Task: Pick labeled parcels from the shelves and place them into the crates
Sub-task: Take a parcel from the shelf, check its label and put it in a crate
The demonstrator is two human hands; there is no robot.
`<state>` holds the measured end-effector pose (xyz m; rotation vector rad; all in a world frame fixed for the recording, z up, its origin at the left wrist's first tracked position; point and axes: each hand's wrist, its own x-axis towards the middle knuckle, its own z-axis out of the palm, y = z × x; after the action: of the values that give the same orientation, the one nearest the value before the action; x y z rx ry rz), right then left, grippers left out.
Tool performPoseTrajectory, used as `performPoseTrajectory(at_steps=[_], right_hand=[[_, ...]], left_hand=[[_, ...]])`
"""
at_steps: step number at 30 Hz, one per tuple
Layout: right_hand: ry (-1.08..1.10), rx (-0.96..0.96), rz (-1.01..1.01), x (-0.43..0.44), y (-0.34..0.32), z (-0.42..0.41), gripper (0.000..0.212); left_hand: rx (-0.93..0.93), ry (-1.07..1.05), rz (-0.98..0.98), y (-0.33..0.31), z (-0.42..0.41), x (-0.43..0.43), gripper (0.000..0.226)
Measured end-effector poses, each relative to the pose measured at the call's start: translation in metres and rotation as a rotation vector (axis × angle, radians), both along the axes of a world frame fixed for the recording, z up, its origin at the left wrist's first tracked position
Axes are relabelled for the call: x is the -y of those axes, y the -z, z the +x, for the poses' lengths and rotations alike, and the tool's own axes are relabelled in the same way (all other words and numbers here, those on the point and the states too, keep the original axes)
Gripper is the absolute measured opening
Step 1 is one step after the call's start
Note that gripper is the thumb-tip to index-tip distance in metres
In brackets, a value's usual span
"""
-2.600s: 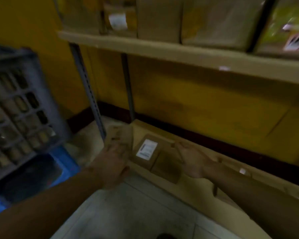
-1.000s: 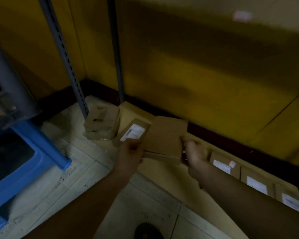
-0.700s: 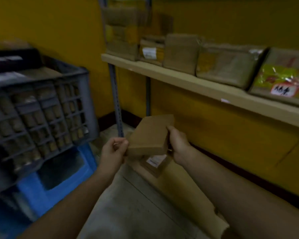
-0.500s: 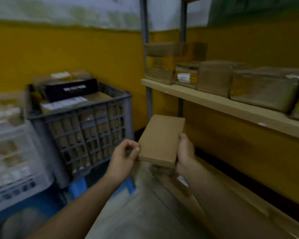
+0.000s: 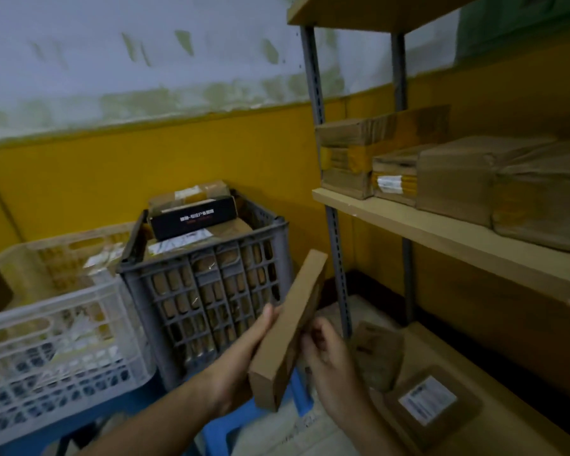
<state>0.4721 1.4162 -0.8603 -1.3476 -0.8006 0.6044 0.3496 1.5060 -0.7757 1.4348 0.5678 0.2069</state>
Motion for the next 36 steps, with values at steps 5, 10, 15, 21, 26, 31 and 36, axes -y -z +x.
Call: performPoseTrajectory(at_steps=[5, 10, 15, 21, 26, 31, 36], right_hand=[[0.137, 0.392, -0.058, 0.008, -0.001, 0.025, 0.011], [0.324, 0.317, -0.034, 0.021, -0.011, 0.036, 0.035], [0.411, 0.024, 0.025, 0.035, -0.021, 0.039, 0.099], [0.511, 0.002, 0.043, 0.045, -0.025, 0.040, 0.084], [0.508, 0.014, 0.063, 0.048, -0.024, 0.038, 0.058], [0.576, 0.003, -0.004, 0.059, -0.020, 0.054, 0.052], [0.719, 0.143, -0.257, 0.096, -0.018, 0.077, 0.042]], left_hand=[[0.139, 0.022, -0.266, -0.002, 0.002, 0.007, 0.051], [0.246, 0.111, -0.456, 0.011, 0.007, 0.000, 0.082], [0.312, 0.134, -0.303, 0.022, 0.011, -0.008, 0.047], [0.296, -0.085, -0.075, 0.029, 0.013, -0.019, 0.037], [0.262, -0.213, 0.195, 0.036, 0.020, -0.016, 0.034], [0.238, -0.178, 0.334, 0.040, 0.050, -0.012, 0.032], [0.165, -0.058, 0.324, 0.084, 0.106, 0.008, 0.029]])
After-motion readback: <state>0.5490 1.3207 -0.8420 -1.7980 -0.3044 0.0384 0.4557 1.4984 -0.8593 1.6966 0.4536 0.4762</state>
